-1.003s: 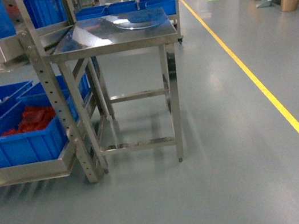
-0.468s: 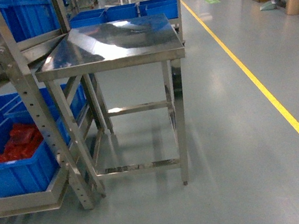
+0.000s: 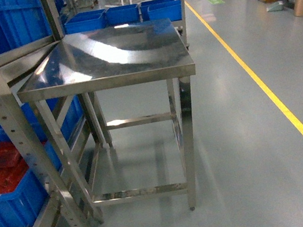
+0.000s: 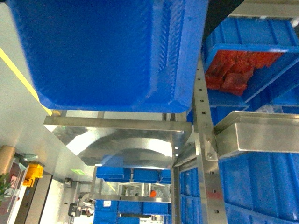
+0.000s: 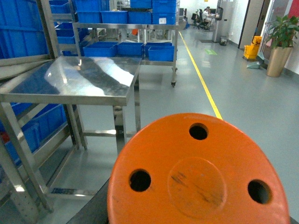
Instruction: Sort blue parts and orange caps into right shelf containers
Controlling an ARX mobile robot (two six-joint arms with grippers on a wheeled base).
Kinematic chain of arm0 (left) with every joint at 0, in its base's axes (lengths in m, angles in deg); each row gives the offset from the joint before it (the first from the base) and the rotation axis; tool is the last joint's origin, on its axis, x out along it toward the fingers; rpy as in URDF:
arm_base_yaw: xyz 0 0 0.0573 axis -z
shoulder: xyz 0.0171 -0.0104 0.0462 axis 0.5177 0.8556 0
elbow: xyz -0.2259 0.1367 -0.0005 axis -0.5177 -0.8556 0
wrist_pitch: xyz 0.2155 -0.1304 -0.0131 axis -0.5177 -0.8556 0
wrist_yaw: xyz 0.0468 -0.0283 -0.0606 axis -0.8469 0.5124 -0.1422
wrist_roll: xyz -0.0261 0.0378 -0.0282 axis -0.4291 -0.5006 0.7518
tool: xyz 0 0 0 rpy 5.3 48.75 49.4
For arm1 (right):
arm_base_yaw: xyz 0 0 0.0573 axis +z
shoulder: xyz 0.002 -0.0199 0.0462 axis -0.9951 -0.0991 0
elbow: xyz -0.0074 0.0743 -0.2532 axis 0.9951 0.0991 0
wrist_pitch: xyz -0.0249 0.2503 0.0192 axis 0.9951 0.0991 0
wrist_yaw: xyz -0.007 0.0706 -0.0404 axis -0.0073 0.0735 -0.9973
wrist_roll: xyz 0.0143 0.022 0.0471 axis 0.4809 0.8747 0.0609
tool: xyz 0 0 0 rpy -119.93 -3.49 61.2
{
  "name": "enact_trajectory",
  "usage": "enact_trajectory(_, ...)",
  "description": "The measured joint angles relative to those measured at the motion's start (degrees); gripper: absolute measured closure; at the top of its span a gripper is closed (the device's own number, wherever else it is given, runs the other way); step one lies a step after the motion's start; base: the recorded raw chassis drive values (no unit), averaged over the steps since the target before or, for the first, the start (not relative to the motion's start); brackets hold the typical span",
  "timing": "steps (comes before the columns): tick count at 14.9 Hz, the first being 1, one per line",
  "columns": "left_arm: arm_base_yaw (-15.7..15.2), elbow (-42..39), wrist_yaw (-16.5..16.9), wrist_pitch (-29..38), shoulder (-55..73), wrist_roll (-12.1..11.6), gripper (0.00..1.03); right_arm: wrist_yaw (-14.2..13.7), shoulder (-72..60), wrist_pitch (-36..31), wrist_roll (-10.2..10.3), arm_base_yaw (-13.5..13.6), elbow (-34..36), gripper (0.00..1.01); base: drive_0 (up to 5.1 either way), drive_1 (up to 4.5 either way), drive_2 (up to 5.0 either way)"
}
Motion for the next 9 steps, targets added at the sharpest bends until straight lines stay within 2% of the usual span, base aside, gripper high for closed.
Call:
enact_trajectory(2,0.0,0.0,0.0,-0.3,0.0,0.0,0.6,0.0,-0.2,0.3,0.0,0.0,0.0,0.57,0.0,0.0,0.0)
enact_trajectory(9,-0.1,0.0,0.0,0.1,0.0,0.0,0.6,-0.1,0.0,-0.2,0.0,0.0,0.0,0.57,-4.8,2.58,2.6)
